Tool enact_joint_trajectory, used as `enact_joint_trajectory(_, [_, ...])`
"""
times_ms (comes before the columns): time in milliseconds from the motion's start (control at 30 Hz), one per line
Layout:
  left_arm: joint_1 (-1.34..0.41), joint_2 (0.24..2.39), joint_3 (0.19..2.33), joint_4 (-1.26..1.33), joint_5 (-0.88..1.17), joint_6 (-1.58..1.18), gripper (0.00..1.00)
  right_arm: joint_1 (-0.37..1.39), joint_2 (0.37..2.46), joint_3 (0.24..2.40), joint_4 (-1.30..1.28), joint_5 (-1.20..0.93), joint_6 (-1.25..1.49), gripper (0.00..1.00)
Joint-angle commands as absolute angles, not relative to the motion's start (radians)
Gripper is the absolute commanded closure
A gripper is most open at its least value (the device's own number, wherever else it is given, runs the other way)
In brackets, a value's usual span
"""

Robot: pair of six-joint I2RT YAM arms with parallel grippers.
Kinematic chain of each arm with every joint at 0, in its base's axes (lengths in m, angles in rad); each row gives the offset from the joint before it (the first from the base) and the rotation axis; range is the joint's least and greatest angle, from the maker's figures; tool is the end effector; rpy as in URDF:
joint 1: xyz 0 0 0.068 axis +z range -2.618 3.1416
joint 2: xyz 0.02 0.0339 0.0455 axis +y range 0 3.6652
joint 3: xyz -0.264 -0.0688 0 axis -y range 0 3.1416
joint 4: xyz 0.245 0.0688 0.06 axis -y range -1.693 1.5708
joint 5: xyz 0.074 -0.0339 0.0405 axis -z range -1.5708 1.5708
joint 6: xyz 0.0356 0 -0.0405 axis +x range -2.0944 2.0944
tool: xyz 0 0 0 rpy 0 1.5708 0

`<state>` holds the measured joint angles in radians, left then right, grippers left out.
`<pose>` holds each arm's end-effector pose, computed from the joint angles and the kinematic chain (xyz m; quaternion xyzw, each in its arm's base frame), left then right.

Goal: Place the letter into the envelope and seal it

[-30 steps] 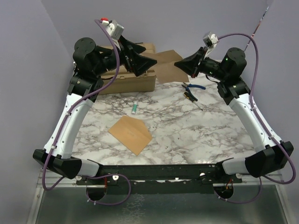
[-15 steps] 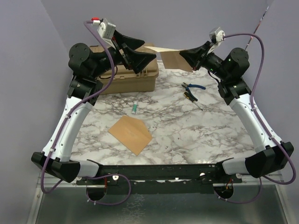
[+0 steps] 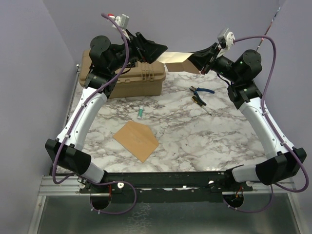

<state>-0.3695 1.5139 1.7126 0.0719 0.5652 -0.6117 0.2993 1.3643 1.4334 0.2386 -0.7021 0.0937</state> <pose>0.3042 -0.1383 0.5121 0.1501 0.6038 -0.5090 0.5948 0.2823 0.1112 0.4793 -0.3330 0.5230 0.3471 0.7037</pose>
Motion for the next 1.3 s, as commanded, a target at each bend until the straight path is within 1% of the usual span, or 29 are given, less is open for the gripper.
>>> enact_joint_trajectory(0, [-0.366, 1.544, 1.751, 0.076, 0.640, -0.615, 0.01, 0.299, 1.376, 1.486, 0.264, -0.794, 0.088, 1.00])
enact_joint_trajectory(167, [-0.350, 1.581, 1.747, 0.074, 0.872, -0.581, 0.01, 0.299, 1.403, 1.580, 0.218, -0.867, 0.165, 1.00])
enact_joint_trajectory(233, [-0.340, 1.574, 1.730, 0.073, 0.934, -0.545, 0.01, 0.298, 1.411, 1.614, 0.202, -0.880, 0.191, 1.00])
enact_joint_trajectory(333, [-0.323, 1.542, 1.700, 0.074, 0.943, -0.496, 0.01, 0.298, 1.423, 1.638, 0.193, -0.920, 0.224, 1.00])
enact_joint_trajectory(400, [-0.317, 1.536, 1.697, 0.078, 0.939, -0.487, 0.04, 0.299, 1.432, 1.648, 0.186, -0.938, 0.241, 1.00])
enact_joint_trajectory(567, [-0.315, 1.551, 1.682, 0.182, 0.974, -0.564, 0.10, 0.298, 1.456, 1.663, 0.192, -0.985, 0.293, 1.00])
enact_joint_trajectory(700, [-0.314, 1.554, 1.660, 0.270, 1.004, -0.609, 0.11, 0.298, 1.473, 1.666, 0.201, -1.025, 0.325, 1.00])
enact_joint_trajectory(733, [-0.313, 1.553, 1.658, 0.279, 1.016, -0.609, 0.14, 0.299, 1.474, 1.664, 0.208, -1.032, 0.334, 1.00])
enact_joint_trajectory(767, [-0.314, 1.556, 1.656, 0.296, 1.041, -0.614, 0.20, 0.299, 1.473, 1.660, 0.221, -1.039, 0.341, 1.00])
enact_joint_trajectory(900, [-0.313, 1.572, 1.628, 0.437, 1.152, -0.738, 0.49, 0.298, 1.476, 1.662, 0.244, -1.076, 0.378, 1.00])
enact_joint_trajectory(1000, [-0.314, 1.557, 1.591, 0.471, 1.181, -0.757, 0.62, 0.298, 1.481, 1.670, 0.241, -1.113, 0.399, 1.00])
enact_joint_trajectory(1133, [-0.314, 1.552, 1.565, 0.472, 1.181, -0.753, 0.69, 0.298, 1.485, 1.674, 0.242, -1.153, 0.411, 1.00])
enact_joint_trajectory(1267, [-0.314, 1.562, 1.557, 0.471, 1.170, -0.755, 0.70, 0.299, 1.492, 1.671, 0.274, -1.197, 0.447, 1.00])
